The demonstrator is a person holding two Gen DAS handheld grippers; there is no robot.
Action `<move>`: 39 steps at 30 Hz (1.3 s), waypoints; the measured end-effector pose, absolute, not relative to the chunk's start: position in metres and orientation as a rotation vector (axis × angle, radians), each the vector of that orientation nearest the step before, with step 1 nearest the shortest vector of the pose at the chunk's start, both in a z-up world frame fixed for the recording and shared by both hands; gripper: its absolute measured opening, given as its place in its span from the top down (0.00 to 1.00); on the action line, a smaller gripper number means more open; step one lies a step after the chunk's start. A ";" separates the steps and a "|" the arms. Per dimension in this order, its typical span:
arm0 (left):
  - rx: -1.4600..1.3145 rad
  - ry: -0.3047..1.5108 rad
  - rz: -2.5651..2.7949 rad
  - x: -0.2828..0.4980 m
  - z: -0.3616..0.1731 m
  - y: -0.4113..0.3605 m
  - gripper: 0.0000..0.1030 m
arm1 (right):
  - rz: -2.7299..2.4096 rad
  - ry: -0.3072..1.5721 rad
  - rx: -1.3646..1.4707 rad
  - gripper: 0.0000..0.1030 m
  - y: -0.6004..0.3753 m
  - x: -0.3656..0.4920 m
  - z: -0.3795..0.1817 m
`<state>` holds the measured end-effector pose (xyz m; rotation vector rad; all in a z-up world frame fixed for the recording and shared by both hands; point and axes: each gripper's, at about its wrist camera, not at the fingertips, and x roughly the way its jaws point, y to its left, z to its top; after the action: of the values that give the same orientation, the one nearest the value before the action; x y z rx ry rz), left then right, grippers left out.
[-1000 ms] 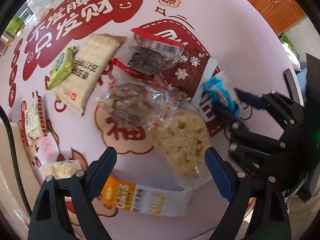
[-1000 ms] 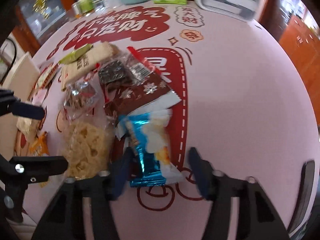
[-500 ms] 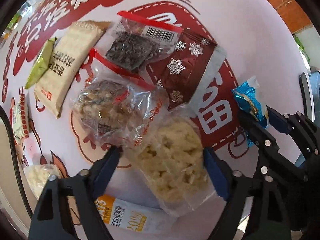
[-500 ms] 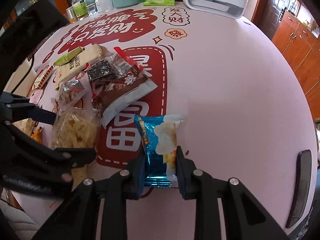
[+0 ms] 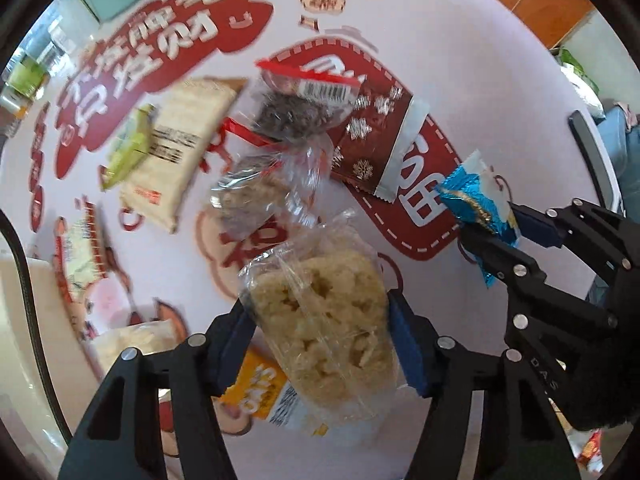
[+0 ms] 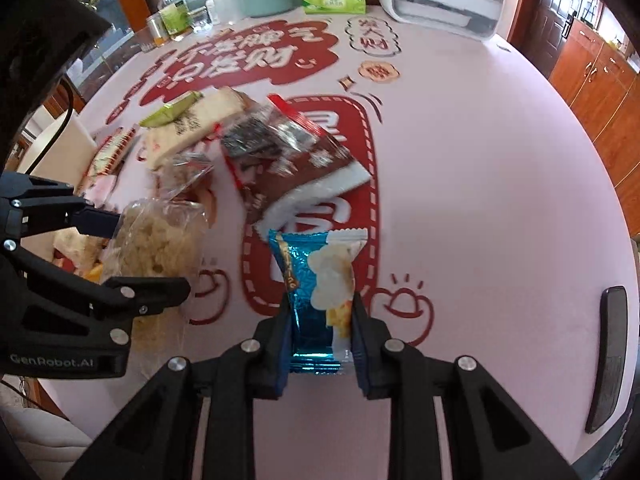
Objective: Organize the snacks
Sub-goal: 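Carry the rice cake bag and blue snack over the white tray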
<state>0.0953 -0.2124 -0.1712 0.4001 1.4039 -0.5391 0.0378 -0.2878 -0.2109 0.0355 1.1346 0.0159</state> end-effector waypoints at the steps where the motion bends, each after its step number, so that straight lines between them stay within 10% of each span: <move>1: 0.401 1.390 -0.542 0.094 -0.165 -0.208 0.39 | 0.015 1.125 0.034 0.75 -0.283 0.036 -0.205; 17: 0.332 1.076 -0.496 0.057 -0.032 -0.051 0.39 | 0.083 0.966 0.084 0.75 -0.165 0.014 -0.114; 39: 0.277 1.010 -0.193 0.037 -0.033 0.174 0.39 | 0.335 0.842 -0.114 0.75 0.067 0.002 -0.066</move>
<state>0.0366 0.1743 -0.0327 0.2770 1.0097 -0.1928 0.0024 0.0674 -0.0663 -0.1138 0.8419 0.3346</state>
